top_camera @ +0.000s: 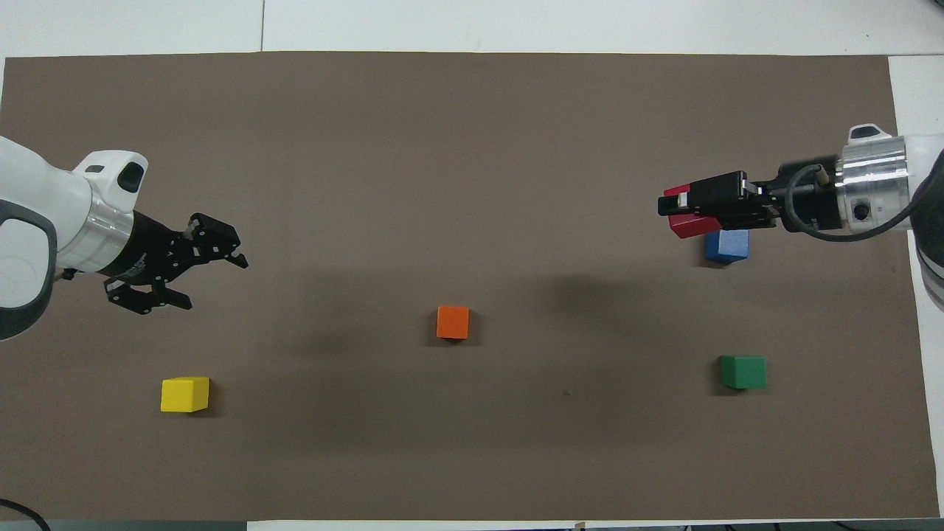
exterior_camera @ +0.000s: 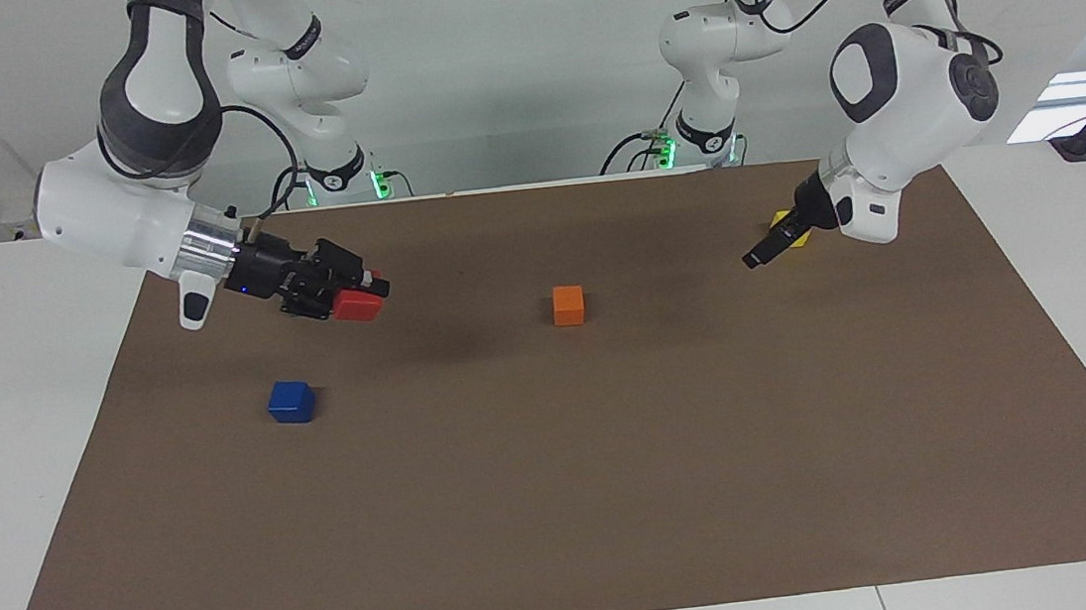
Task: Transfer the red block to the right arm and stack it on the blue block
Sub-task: 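Lower the red cube onto the blue cube with the right gripper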
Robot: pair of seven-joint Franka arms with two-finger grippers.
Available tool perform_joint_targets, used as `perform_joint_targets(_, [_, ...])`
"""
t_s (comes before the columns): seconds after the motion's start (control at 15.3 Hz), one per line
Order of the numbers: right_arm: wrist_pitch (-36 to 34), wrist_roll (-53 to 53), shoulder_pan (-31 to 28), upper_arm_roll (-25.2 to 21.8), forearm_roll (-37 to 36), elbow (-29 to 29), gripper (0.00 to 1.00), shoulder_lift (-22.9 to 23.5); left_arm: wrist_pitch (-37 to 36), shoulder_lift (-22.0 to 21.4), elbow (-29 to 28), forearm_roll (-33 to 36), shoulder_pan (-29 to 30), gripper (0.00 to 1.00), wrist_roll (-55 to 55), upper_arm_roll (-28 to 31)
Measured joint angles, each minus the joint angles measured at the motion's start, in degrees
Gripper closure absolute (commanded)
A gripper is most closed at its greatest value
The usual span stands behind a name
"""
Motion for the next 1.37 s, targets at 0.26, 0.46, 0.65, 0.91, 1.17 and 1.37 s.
perform_joint_targets(0.26, [3.7,8.3,0.3,0.4,-22.3,1.7,1.0,0.1,-2.0,1.6,4.7,8.2,-0.3,0.0,2.4,-1.0])
perform_joint_targets(0.46, [4.2,12.6,0.9,0.7,-34.2,1.8,1.0,0.3,-3.3,1.2,5.7,11.1,-1.3,0.0,2.7,-1.9])
perform_joint_targets(0.65, [6.2,15.6,2.4,0.7,-41.1,1.1,1.0,1.0,-3.8,-0.1,6.6,11.7,-1.4,0.0,3.8,-1.5])
perform_joint_targets(0.91, [12.7,17.6,2.9,0.8,-44.8,-2.4,1.0,2.0,-5.5,-1.0,8.2,11.9,-1.3,0.0,9.8,-0.5])
perform_joint_targets(1.17, [16.4,18.5,2.9,0.8,-46.6,-5.5,1.0,3.1,-6.0,-0.9,7.8,12.0,0.5,0.0,10.3,-0.2])
perform_joint_targets(1.37, [18.9,18.5,2.6,0.6,-46.7,-6.7,1.0,4.0,-6.0,-1.0,6.6,12.0,2.3,0.0,11.0,-0.2])
